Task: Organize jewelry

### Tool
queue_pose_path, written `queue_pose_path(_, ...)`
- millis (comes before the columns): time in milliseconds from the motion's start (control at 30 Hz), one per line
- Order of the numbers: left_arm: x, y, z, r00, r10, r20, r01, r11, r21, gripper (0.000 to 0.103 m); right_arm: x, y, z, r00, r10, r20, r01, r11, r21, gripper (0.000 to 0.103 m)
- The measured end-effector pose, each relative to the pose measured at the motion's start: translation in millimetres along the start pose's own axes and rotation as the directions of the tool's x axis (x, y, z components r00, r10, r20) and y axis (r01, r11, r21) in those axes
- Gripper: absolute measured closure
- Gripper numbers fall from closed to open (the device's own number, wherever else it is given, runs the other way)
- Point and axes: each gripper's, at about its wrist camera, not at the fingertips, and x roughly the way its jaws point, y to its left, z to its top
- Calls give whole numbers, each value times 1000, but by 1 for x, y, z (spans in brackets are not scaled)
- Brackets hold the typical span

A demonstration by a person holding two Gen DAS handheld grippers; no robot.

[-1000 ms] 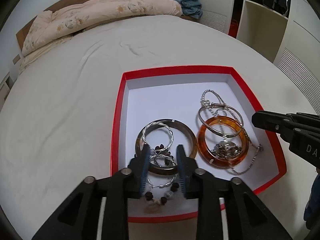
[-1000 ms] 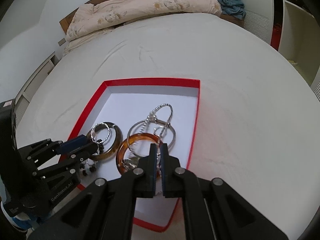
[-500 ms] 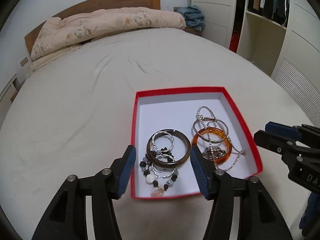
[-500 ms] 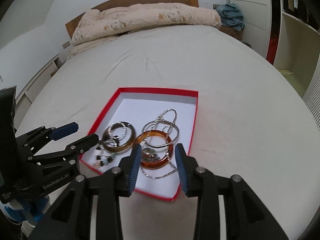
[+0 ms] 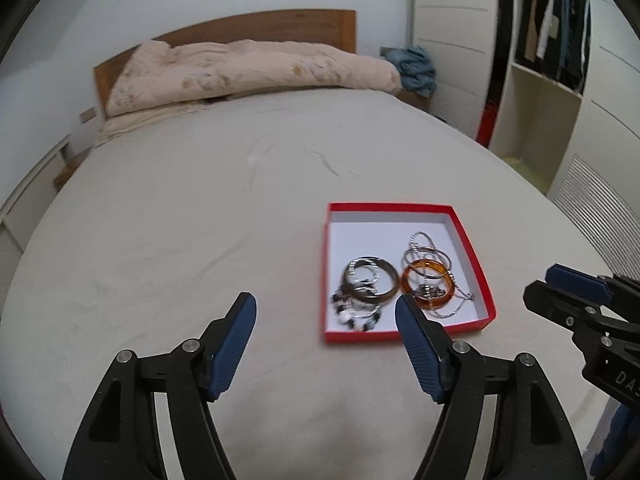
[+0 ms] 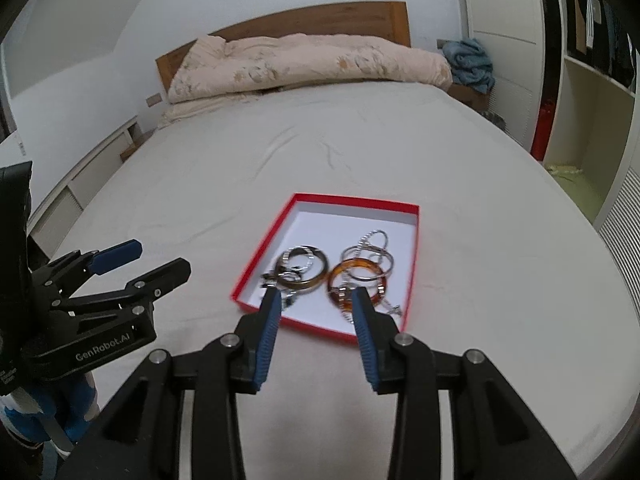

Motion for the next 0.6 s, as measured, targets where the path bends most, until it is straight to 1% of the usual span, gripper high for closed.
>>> queue_pose_path(167, -45, 26, -16, 998, 48, 33, -46, 998, -52, 30, -29, 31, -9, 999, 18, 35, -17, 999, -28, 59)
queue_pose_path(267, -74, 41, -28, 996, 74, 42, -71, 995, -65, 30, -45, 49, -18, 998, 25, 55, -22, 999, -45, 57)
queue_pose_path(333, -90, 49, -36, 995, 86, 49, -82, 994, -72, 28, -55, 60, -25, 998, 25, 64, -21, 998, -58, 55)
queue_pose_path(400, -106, 56, -44, 992, 107, 65, -102, 992, -80, 25, -64, 71, -32, 997, 30, 73, -25, 997, -72, 53)
queue_pose_path(600, -149, 74, -69, 980, 165, 110, -153, 982, -112, 20, -88, 99, -51, 994, 45, 103, -36, 995, -95, 49)
